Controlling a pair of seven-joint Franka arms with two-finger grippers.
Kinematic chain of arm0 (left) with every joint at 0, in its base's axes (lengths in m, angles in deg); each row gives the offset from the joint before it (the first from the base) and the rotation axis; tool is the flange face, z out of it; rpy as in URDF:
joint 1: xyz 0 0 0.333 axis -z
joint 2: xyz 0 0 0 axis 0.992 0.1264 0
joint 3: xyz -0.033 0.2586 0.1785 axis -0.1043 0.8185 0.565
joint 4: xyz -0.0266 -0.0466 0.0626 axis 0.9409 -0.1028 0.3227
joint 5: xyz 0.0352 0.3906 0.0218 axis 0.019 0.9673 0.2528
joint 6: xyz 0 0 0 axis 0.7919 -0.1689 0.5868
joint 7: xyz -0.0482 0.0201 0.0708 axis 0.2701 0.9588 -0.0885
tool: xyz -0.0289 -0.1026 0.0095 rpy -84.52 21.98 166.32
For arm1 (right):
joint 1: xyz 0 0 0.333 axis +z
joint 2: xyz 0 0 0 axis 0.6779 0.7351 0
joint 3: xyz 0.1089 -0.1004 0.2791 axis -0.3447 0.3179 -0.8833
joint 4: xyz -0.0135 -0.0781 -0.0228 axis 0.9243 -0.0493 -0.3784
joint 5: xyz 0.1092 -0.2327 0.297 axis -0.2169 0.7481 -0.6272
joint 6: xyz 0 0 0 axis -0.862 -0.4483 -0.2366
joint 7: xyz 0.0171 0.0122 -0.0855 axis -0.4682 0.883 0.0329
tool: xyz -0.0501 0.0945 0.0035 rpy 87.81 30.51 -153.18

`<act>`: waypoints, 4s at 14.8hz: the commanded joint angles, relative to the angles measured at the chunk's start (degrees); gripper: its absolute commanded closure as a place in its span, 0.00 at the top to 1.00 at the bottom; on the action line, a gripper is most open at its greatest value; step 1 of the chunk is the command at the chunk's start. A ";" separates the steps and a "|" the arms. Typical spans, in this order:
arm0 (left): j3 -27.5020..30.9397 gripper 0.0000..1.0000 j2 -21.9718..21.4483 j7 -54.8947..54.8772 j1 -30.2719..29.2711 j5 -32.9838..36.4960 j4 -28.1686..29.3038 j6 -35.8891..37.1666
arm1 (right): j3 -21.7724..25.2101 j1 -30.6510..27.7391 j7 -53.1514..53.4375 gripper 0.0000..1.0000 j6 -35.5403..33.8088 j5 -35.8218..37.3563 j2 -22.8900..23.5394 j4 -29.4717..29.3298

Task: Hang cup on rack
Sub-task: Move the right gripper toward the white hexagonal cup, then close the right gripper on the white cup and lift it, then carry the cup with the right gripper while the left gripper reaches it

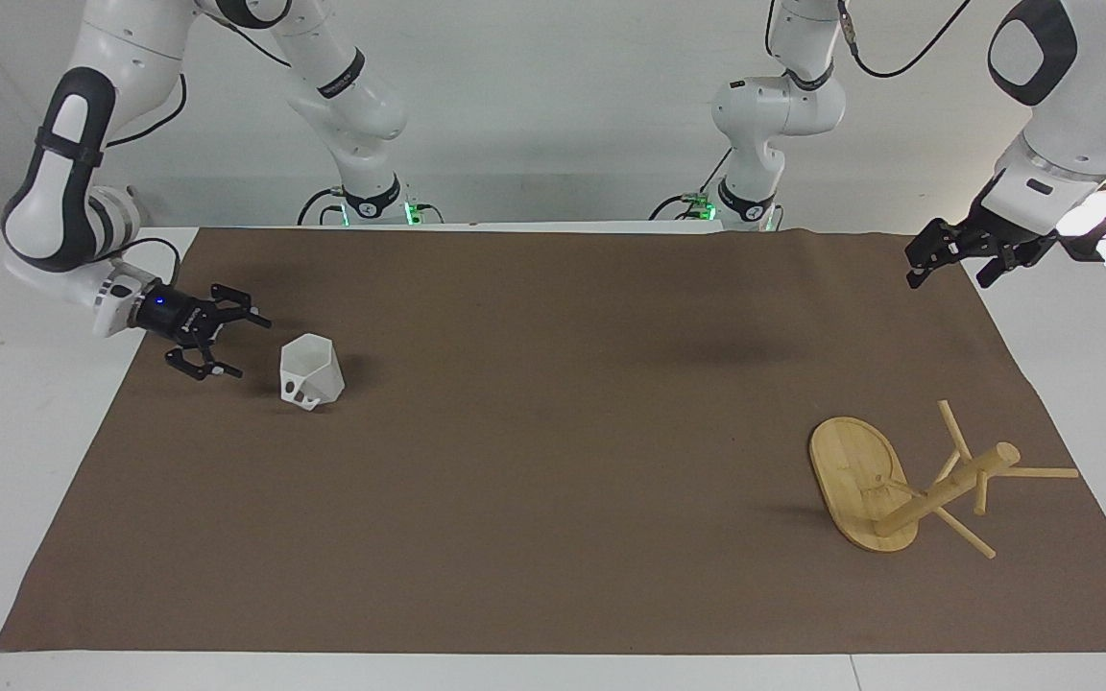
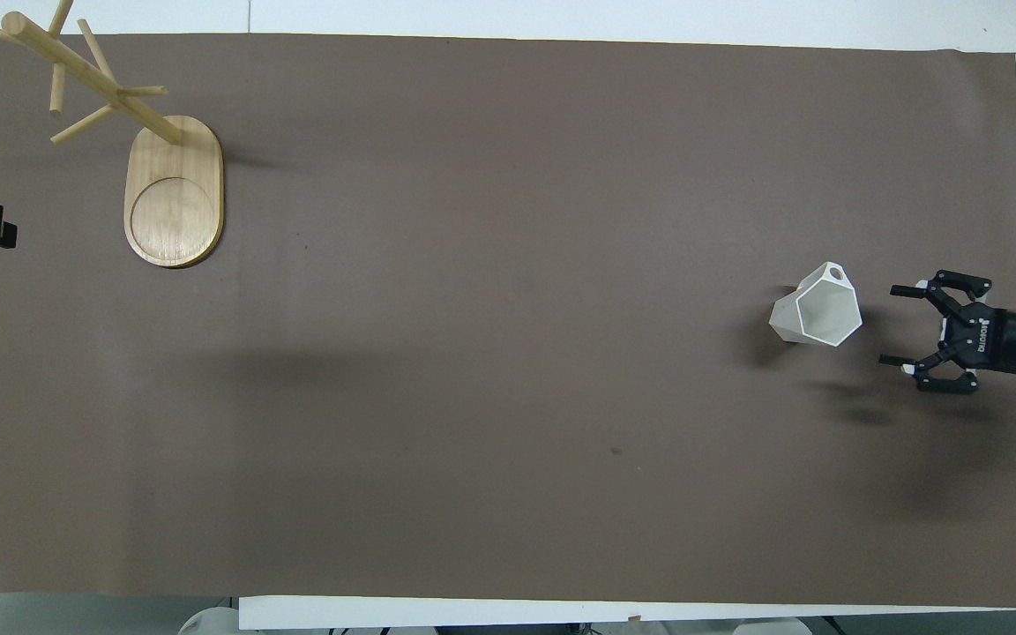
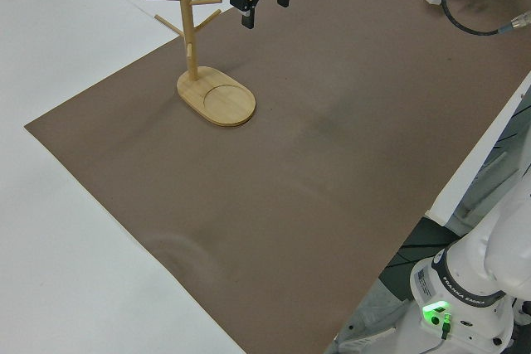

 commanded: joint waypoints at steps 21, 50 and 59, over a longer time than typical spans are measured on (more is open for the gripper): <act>-0.17 1.00 -0.85 -0.64 -0.78 1.39 0.33 0.14 | -0.60 8.46 -5.07 1.00 4.62 -7.16 1.03 4.19; -0.79 1.00 13.71 52.96 32.09 -1.41 -12.38 -3.11 | -10.01 47.92 27.80 0.37 43.36 -26.23 -12.24 -2.84; -0.87 1.00 19.28 56.93 36.49 -4.15 -17.86 -5.56 | -10.01 51.27 28.33 0.37 48.12 -28.52 -11.89 -2.84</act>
